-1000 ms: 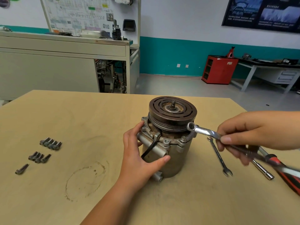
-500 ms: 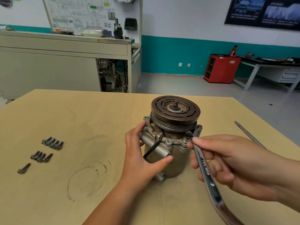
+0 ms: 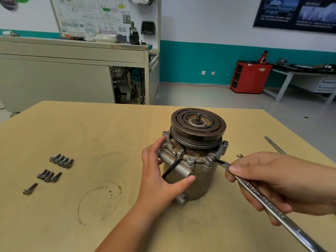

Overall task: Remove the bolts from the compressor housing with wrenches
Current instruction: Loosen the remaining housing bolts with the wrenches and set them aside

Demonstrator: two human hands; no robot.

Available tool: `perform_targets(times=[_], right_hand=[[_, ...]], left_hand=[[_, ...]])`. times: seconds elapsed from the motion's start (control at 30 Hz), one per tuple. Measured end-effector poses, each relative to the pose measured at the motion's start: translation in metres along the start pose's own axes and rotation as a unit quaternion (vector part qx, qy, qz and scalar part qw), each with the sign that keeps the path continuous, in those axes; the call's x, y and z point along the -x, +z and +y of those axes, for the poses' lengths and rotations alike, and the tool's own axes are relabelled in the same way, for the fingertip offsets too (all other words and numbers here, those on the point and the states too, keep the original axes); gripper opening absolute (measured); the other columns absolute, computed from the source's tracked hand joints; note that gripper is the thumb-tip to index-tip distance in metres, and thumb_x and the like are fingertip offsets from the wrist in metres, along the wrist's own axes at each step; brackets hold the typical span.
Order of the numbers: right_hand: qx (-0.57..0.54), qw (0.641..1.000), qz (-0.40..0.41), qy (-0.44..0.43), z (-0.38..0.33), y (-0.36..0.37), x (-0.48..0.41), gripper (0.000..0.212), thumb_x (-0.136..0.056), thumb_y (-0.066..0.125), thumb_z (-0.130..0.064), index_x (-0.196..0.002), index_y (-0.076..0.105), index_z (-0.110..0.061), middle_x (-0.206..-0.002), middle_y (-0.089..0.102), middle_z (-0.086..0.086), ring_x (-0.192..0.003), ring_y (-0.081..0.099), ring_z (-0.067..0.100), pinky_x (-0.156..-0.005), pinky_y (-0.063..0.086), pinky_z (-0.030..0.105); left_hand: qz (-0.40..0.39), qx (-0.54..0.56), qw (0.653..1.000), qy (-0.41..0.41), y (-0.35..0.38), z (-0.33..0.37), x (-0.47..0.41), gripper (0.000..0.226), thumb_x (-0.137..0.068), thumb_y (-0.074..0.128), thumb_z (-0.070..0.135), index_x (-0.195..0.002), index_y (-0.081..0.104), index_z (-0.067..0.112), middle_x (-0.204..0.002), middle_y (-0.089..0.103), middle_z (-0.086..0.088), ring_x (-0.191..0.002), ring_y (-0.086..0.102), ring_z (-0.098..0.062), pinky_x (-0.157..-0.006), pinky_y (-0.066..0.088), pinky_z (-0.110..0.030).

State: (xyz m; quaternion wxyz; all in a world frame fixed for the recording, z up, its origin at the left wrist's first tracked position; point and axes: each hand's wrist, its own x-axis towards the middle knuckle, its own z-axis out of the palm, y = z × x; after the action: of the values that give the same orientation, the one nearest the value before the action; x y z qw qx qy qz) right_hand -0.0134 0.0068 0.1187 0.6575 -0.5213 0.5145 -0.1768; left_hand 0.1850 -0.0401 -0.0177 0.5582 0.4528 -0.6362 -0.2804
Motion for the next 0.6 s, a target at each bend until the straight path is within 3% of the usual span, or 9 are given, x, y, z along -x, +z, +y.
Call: perform_targets(times=[0.1, 0.2, 0.3, 0.47, 0.6], right_hand=[[0.142, 0.989, -0.033, 0.017, -0.011, -0.018, -0.002, 0.023, -0.069, 0.059, -0.041, -0.067, 0.066, -0.02, -0.046, 0.054, 0.01, -0.024, 0.036, 0.01, -0.033, 0.041, 0.018], [0.332, 0.942, -0.037, 0.036, -0.033, -0.039, -0.007, 0.029, -0.073, 0.051, -0.054, -0.071, 0.066, -0.029, -0.048, 0.055, -0.002, -0.036, 0.048, 0.01, -0.043, 0.043, 0.018], [0.454, 0.891, 0.011, -0.004, -0.042, -0.058, -0.017, 0.039, -0.067, 0.046, -0.066, -0.077, 0.069, -0.036, -0.05, 0.05, -0.009, -0.048, 0.043, 0.006, -0.057, 0.04, 0.016], [0.517, 0.847, 0.058, -0.106, -0.037, -0.077, -0.035, 0.04, -0.06, 0.039, -0.073, -0.081, 0.065, -0.052, -0.078, 0.062, -0.025, -0.077, 0.056, -0.005, -0.075, 0.046, 0.023], [0.503, 0.86, 0.013, -0.09, -0.042, -0.093, -0.026, 0.04, -0.067, 0.042, -0.074, -0.093, 0.065, -0.055, -0.083, 0.065, -0.018, -0.08, 0.06, 0.0, -0.075, 0.047, 0.025]], left_hand=[[0.002, 0.002, 1.0, 0.0, 0.0, 0.0, 0.0, 0.092, -0.051, 0.074, 0.057, -0.132, 0.032, 0.045, -0.131, 0.032, 0.021, -0.127, 0.035, 0.005, -0.109, 0.038, -0.035], [0.0, 0.005, 1.0, -0.001, 0.0, -0.001, 0.0, 0.092, -0.052, 0.074, 0.056, -0.132, 0.032, 0.045, -0.131, 0.032, 0.022, -0.128, 0.036, 0.002, -0.109, 0.038, -0.037], [0.001, 0.007, 1.0, 0.002, 0.0, 0.0, 0.0, 0.091, -0.052, 0.074, 0.056, -0.133, 0.033, 0.044, -0.131, 0.033, 0.021, -0.128, 0.037, 0.001, -0.109, 0.038, -0.037], [0.002, 0.005, 1.0, 0.004, 0.0, 0.0, 0.001, 0.091, -0.052, 0.075, 0.056, -0.132, 0.033, 0.046, -0.131, 0.033, 0.021, -0.128, 0.036, 0.001, -0.109, 0.038, -0.039], [0.0, 0.01, 1.0, 0.001, -0.001, 0.001, 0.002, 0.091, -0.053, 0.075, 0.054, -0.132, 0.033, 0.046, -0.131, 0.033, 0.02, -0.129, 0.038, -0.002, -0.109, 0.039, -0.041]])
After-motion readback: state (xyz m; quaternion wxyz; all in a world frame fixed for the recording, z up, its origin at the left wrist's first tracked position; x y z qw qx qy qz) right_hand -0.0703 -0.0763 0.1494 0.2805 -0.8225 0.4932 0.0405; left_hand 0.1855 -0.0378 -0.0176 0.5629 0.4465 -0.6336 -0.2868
